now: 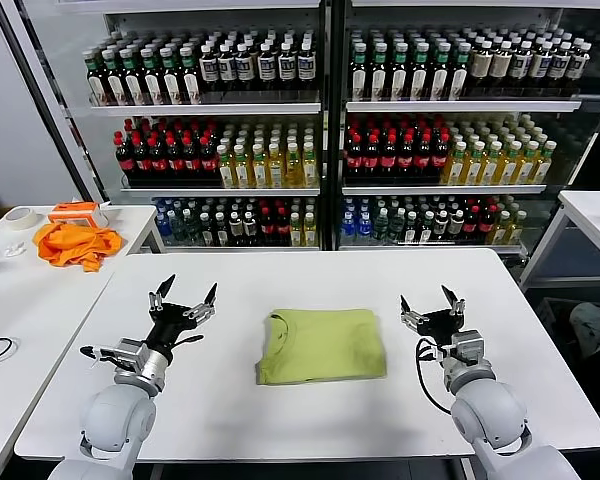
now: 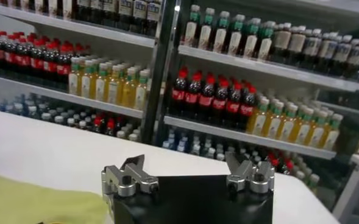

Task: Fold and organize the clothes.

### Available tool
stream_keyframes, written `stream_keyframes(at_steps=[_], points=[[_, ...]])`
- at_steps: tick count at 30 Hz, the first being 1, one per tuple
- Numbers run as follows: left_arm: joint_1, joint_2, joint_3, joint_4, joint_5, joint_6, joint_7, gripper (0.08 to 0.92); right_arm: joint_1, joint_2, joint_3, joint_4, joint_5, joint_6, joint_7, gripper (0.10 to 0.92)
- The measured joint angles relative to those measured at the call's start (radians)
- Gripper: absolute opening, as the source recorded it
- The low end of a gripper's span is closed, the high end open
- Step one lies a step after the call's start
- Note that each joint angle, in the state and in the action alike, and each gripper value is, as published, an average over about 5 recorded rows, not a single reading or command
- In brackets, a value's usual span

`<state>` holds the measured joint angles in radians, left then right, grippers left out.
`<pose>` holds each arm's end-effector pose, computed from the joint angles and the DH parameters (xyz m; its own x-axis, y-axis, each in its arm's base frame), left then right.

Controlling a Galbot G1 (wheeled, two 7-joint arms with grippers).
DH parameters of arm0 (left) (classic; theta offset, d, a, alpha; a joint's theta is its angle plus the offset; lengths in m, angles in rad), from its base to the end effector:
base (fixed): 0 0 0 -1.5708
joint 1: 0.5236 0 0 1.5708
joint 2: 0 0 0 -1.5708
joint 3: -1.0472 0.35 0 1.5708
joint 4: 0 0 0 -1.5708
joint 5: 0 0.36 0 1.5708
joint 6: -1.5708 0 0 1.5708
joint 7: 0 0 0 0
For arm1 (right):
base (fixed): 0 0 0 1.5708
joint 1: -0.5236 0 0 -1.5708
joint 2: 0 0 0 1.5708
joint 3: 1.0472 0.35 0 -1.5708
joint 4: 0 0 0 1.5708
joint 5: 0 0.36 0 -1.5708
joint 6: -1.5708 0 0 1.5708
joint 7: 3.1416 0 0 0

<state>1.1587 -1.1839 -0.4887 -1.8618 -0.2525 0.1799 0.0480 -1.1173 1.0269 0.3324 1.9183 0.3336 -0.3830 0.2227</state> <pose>0.3166 0.0819 -0.2699 -0.9856 0.1644 0.0390 0.1681 0.9774 0.1282 0.3155 -0.0626 -0.2506 -0.9803 -0.0430 0.1930 -0.0884 0.9684 -0.2333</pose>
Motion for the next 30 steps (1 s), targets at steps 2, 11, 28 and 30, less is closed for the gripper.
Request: stream_keyframes(at_steps=[2,11,28,30], points=[[-0.003,0.002,0.002,0.002,0.005,-0.001,-0.001,0.823,0.0,0.002,0.007,-0.005,-0.013,0.01,-0.002,0.823],[-0.013,0.007,0.004,0.021,0.026,-0.003,0.009,0.823,0.006,0.002,0.029,-0.028,-0.068,0.044,-0.018,0.823],[-0.021,0.016,0.008,0.04,0.046,-0.08,0.025,0.823,0.013,0.023,0.076,-0.072,-0.146,0.104,-0.061,0.823],[-0.023,0.017,0.012,0.047,0.046,-0.087,0.026,0.823,0.016,0.026,0.079,-0.08,-0.158,0.117,-0.062,0.823]])
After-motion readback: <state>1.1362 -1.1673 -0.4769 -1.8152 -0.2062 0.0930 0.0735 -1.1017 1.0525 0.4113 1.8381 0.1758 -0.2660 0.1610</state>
